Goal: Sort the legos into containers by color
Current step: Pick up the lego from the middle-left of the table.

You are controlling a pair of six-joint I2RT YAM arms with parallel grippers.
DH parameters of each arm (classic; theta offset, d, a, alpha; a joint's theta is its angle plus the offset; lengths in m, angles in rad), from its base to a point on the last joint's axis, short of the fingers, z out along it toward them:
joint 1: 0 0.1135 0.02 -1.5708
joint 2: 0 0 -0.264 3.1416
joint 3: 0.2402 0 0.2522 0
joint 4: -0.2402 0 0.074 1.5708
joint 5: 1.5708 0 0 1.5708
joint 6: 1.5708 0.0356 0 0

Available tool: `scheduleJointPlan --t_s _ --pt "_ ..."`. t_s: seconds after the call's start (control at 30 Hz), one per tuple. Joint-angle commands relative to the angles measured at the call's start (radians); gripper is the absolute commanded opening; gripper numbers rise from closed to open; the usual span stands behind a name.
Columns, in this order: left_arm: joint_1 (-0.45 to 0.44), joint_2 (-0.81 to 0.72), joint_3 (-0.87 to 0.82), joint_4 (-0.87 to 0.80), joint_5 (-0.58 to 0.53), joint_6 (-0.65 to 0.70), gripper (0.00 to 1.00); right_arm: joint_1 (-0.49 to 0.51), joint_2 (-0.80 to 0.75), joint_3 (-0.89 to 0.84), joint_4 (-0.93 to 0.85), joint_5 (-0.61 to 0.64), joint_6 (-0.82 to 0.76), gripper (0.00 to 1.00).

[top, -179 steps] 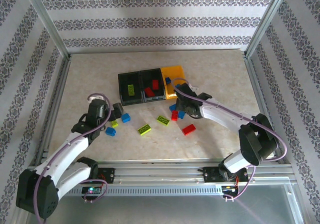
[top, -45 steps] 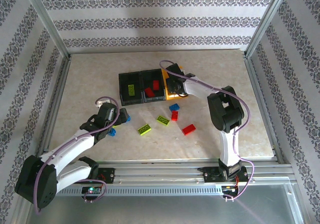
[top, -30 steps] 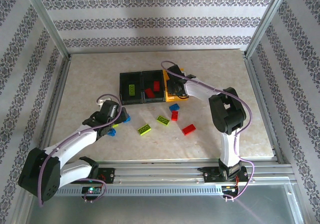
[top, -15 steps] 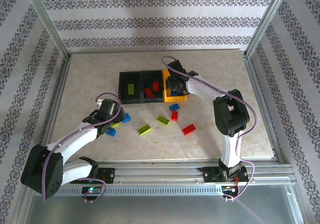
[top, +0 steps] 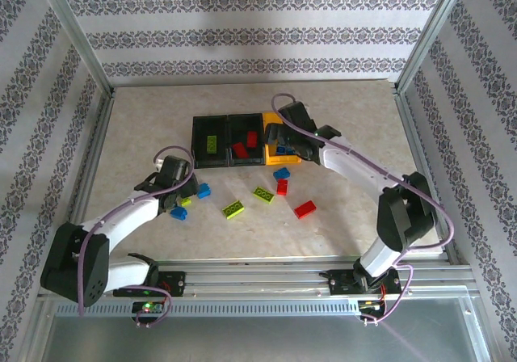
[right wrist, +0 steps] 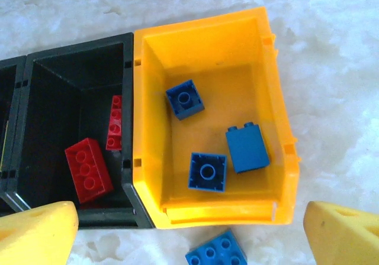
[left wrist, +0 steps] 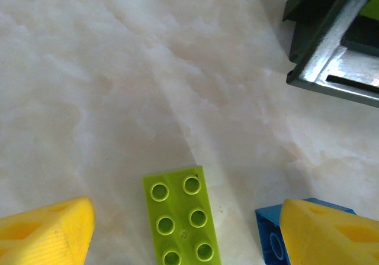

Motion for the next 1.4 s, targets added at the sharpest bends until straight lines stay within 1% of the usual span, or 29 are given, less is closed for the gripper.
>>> scheduleJointPlan --t_s 0.0,0.23,0.33,0.5,0.57,0.83,1.1,1.37 --pt "0.027 0.026 0.030 -0.044 0.029 0.023 0.82 0.005 -0.062 -0.047 0.026 0.038 -0.008 0.98" --pt "0.050 0.089 0.043 -0.057 0.057 0.032 0.75 0.009 -0.155 -0.125 0.071 0.051 -0.006 0.98" --pt "0.055 0.118 0.054 -0.073 0.053 0.042 0.74 0.014 -0.195 -0.153 0.085 0.068 -0.012 0.98" --pt "0.060 0.149 0.065 -0.086 0.052 0.055 0.69 0.017 -0.254 -0.186 0.100 0.085 -0.022 0.98" --pt "0.060 0.157 0.065 -0.085 0.060 0.055 0.68 0.018 -0.271 -0.198 0.102 0.091 -0.023 0.98" --pt "0.060 0.184 0.056 -0.079 0.097 0.055 0.58 0.021 -0.297 -0.219 0.106 0.102 -0.024 0.98" --pt "0.060 0.183 0.058 -0.055 0.111 0.059 0.40 0.040 -0.283 -0.211 0.105 0.116 -0.044 0.98" --pt "0.060 0.161 0.069 -0.044 0.104 0.067 0.30 0.044 -0.294 -0.227 0.098 0.109 -0.052 0.98"
